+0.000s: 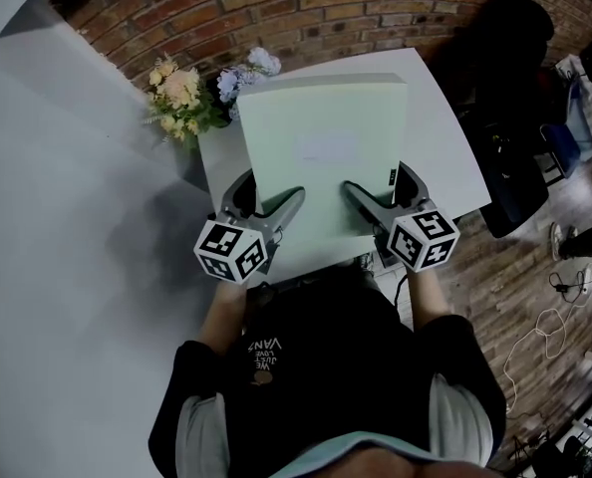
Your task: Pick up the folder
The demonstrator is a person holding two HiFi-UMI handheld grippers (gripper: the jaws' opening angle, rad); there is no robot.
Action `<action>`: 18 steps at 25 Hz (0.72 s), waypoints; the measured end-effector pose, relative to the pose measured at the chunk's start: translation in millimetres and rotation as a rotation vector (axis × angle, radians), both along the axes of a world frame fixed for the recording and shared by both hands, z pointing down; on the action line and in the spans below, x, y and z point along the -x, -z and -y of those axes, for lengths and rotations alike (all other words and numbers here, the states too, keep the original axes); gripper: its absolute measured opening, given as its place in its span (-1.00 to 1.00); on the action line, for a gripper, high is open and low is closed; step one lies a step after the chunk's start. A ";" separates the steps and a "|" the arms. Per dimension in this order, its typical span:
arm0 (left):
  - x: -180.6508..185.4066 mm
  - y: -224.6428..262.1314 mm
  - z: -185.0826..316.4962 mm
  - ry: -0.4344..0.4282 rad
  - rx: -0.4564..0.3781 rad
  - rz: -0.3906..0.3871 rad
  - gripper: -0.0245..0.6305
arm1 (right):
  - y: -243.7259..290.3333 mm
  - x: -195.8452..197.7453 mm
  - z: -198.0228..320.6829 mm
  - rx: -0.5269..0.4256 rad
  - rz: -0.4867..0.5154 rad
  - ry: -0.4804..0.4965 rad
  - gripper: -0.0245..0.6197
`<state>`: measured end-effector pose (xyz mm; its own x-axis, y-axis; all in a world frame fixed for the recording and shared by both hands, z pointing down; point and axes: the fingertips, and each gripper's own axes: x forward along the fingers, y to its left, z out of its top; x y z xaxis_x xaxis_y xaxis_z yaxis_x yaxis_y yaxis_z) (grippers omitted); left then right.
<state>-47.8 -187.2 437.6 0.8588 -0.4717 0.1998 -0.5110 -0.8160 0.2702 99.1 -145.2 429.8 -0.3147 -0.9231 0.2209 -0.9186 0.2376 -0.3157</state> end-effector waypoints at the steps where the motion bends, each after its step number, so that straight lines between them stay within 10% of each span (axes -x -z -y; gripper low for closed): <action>1: 0.0 2.1 -0.2 -0.003 -0.009 0.000 0.28 | 1.8 0.2 -0.7 -0.005 -0.001 -0.002 0.48; 18: -1.0 37.1 -3.9 -0.009 -0.181 -0.028 0.28 | 29.0 -1.3 -5.7 -0.100 -0.028 0.008 0.46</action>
